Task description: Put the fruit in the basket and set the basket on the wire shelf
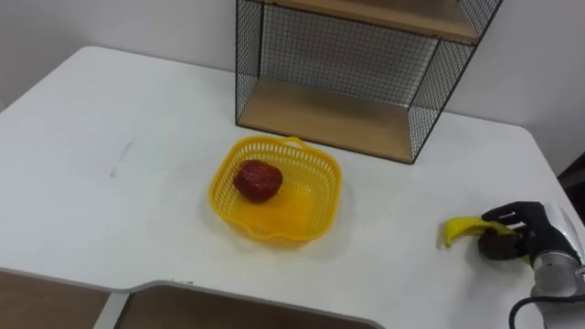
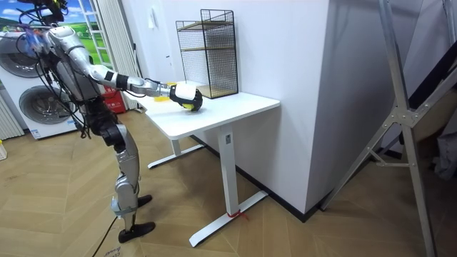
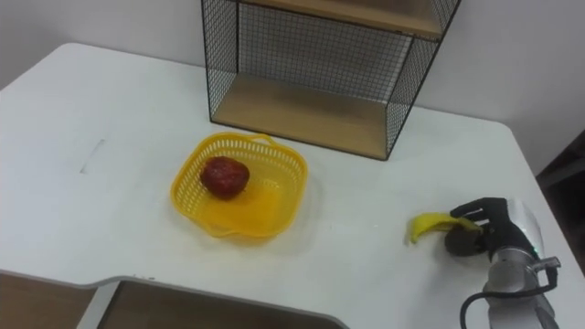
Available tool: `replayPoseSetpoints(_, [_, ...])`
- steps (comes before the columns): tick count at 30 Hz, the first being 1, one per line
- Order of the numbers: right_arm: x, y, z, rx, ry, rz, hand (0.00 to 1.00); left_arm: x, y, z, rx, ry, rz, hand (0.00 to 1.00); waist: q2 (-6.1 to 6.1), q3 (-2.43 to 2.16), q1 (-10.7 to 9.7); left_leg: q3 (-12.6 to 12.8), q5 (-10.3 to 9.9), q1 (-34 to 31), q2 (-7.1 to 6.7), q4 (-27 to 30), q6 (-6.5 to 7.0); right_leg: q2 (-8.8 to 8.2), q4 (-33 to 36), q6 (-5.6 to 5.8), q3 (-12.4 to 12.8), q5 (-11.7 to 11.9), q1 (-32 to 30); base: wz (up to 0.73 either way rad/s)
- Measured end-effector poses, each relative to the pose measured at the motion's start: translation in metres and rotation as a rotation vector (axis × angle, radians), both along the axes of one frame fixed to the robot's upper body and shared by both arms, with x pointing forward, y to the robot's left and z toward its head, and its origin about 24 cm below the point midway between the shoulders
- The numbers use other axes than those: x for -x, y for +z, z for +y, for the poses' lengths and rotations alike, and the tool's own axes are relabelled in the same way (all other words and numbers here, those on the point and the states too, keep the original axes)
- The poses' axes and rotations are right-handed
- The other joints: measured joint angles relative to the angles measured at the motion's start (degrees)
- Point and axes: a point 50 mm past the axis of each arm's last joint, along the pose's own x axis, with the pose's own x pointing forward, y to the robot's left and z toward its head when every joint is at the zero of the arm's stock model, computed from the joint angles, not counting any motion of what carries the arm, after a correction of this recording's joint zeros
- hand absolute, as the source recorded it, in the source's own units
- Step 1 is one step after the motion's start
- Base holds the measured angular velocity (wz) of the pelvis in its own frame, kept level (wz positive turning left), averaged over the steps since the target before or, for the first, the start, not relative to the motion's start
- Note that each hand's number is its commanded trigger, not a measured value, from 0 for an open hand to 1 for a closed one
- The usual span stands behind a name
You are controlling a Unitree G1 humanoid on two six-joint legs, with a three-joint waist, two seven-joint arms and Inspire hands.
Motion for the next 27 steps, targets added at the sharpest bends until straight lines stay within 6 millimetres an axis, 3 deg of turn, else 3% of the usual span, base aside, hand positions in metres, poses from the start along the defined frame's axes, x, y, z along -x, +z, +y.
replayPoseSetpoints(5, [-0.003,0.008,0.014,-0.021,0.041,-0.053,1.00,0.000,-0.001,-0.003,0.000,-0.015,0.005,0.00,0.17,-0.05,0.01,1.33,0.13,0.36,0.25,-1.10,-0.11,0.06,0.17,-0.05,1.52,0.03,-0.88,-0.15])
replayPoseSetpoints(11, [-0.015,0.030,0.057,-0.051,0.232,-0.155,1.00,-0.008,-0.002,-0.008,0.006,-0.040,-0.013,0.00,0.65,0.14,-0.27,3.28,0.15,0.02,0.45,-2.57,-0.11,-0.02,1.00,-0.06,3.89,0.08,-2.81,-0.17])
replayPoseSetpoints(15, [-0.028,0.064,0.079,-0.077,0.316,-0.316,1.00,-0.014,-0.003,-0.011,0.020,-0.051,-0.042,0.00,1.71,0.80,-0.66,3.16,0.15,-0.09,0.27,-2.67,-0.10,-0.21,1.01,-0.04,3.43,0.17,-2.78,0.03])
replayPoseSetpoints(22, [-0.036,0.124,0.103,-0.075,0.441,-0.573,1.00,-0.017,-0.005,-0.020,0.040,-0.068,-0.052,0.00,2.51,0.47,-0.52,2.53,0.13,-0.54,0.18,-2.72,-0.11,-0.22,1.00,-0.04,3.04,0.17,-2.99,0.05])
replayPoseSetpoints(27, [-0.035,0.150,0.120,-0.068,0.529,-0.676,1.00,-0.016,-0.005,-0.020,0.046,-0.058,-0.053,0.00,2.49,0.33,-0.33,2.53,0.14,-0.24,0.17,-2.92,-0.11,-0.22,1.02,-0.04,3.15,0.17,-2.77,0.00])
